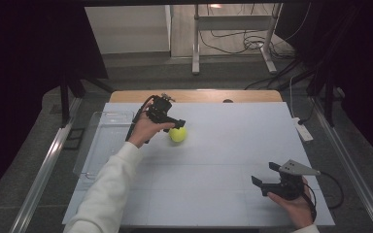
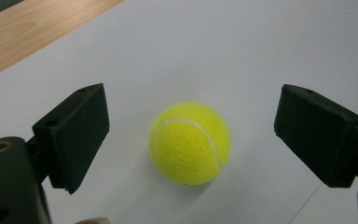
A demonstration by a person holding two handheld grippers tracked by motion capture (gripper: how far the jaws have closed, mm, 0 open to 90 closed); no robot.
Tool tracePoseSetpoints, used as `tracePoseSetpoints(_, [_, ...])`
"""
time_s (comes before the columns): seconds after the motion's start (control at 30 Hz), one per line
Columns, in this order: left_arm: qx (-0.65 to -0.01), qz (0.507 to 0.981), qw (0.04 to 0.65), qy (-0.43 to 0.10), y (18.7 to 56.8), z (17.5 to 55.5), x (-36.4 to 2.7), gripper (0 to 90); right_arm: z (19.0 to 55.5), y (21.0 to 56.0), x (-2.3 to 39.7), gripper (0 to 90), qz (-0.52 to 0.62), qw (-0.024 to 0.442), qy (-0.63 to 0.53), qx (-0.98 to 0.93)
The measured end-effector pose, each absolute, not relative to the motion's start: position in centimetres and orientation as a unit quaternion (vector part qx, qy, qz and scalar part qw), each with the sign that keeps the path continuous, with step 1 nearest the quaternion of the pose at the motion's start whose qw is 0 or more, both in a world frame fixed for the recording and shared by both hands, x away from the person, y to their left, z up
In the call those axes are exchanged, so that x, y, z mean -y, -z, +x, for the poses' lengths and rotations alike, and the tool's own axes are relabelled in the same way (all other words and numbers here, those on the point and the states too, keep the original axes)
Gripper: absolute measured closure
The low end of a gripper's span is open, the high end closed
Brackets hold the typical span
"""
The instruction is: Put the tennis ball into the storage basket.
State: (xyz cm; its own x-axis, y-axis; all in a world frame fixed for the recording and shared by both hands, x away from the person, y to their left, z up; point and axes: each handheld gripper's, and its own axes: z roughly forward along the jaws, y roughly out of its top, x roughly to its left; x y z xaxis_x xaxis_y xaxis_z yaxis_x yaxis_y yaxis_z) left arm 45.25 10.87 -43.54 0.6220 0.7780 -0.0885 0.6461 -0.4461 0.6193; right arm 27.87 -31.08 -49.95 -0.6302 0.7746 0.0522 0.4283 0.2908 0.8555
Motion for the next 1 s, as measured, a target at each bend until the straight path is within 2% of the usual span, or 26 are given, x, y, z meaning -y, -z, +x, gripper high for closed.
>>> tracePoseSetpoints(1.0, [-0.431,0.845,0.303,-0.091,44.6,46.8,-10.6,10.8,27.9,50.0,31.2,11.2,0.387,0.190,-0.452,-0.781])
